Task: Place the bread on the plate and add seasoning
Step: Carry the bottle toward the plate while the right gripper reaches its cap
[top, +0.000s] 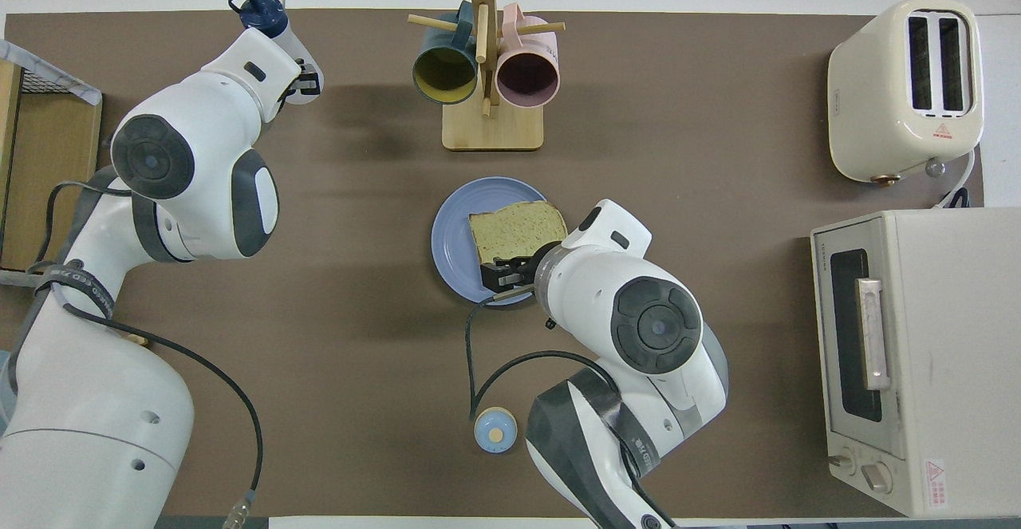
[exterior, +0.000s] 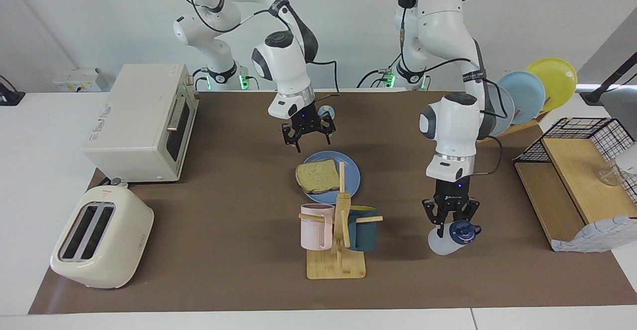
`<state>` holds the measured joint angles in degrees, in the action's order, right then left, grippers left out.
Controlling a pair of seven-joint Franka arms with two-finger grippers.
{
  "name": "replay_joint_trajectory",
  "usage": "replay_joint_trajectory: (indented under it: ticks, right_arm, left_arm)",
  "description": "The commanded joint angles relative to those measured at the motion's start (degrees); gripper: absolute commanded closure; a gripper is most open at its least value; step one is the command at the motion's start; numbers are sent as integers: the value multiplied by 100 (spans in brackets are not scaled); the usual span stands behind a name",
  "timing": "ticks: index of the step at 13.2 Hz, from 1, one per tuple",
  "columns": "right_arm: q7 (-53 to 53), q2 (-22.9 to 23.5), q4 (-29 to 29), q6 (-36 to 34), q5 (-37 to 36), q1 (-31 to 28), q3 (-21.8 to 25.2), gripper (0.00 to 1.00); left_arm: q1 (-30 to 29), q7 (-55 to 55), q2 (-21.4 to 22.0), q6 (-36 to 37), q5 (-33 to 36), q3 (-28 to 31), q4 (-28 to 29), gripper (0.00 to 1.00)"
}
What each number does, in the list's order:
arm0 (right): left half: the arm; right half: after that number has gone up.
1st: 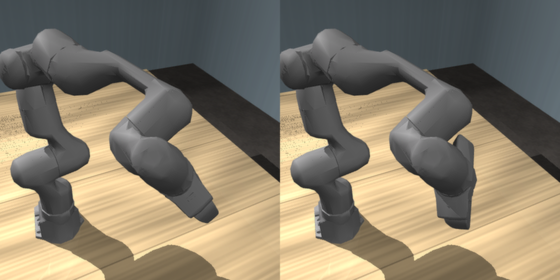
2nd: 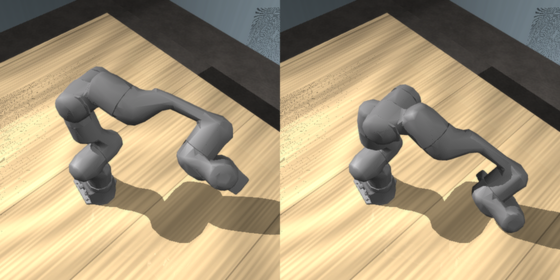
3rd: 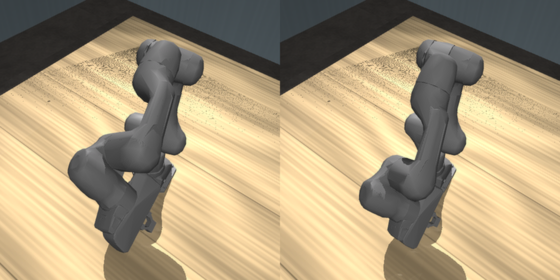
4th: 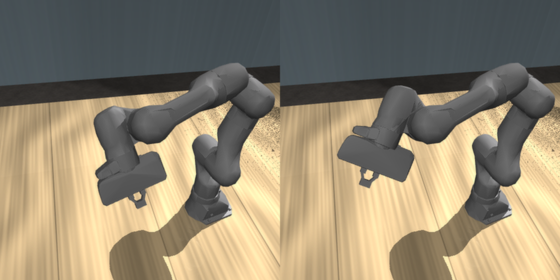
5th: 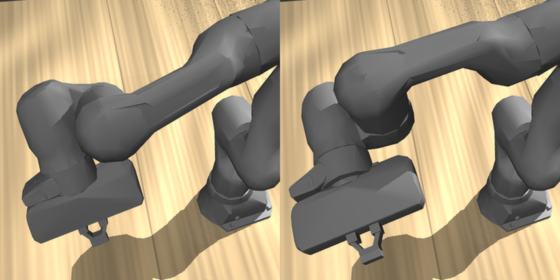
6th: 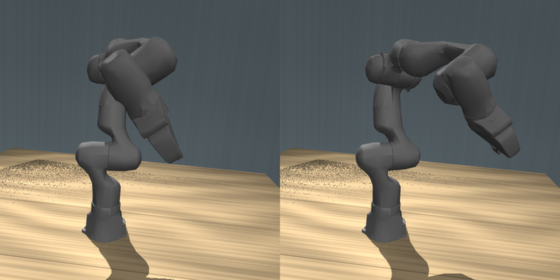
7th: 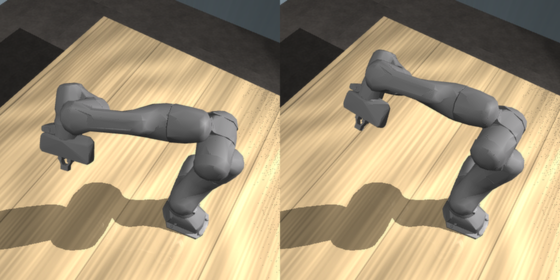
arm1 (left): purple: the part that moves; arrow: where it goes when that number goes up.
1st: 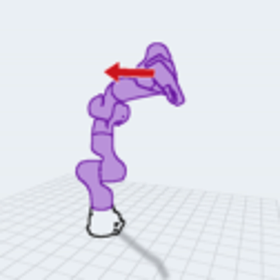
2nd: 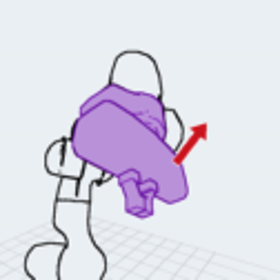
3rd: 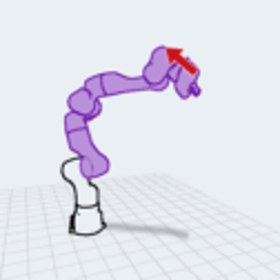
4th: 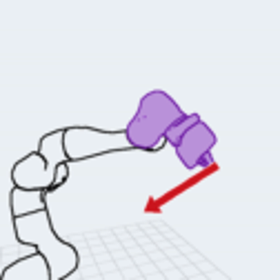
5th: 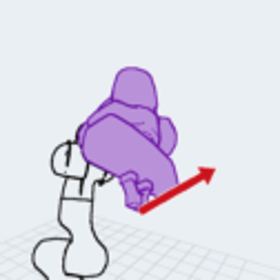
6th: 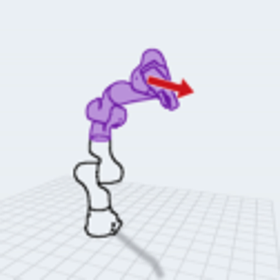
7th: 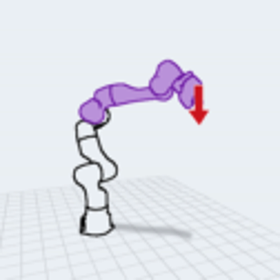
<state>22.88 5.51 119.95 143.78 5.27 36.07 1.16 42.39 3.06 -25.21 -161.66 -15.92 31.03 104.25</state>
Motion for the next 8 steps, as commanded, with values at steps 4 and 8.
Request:
replay_joint_trajectory:
  ticks: [4, 8]
  right_arm:
    - [-197, 415, -1727, -1894, 123, -92, -45, 0]
    - [-91, 575, -2608, -2819, 1263, -293, -19, 0]
  left_arm:
    - [-91, 1782, 1358, 2099, 142, 26, 104, 100]
    - [-100, 3137, 2456, 4059, 526, 26, 157, 100]
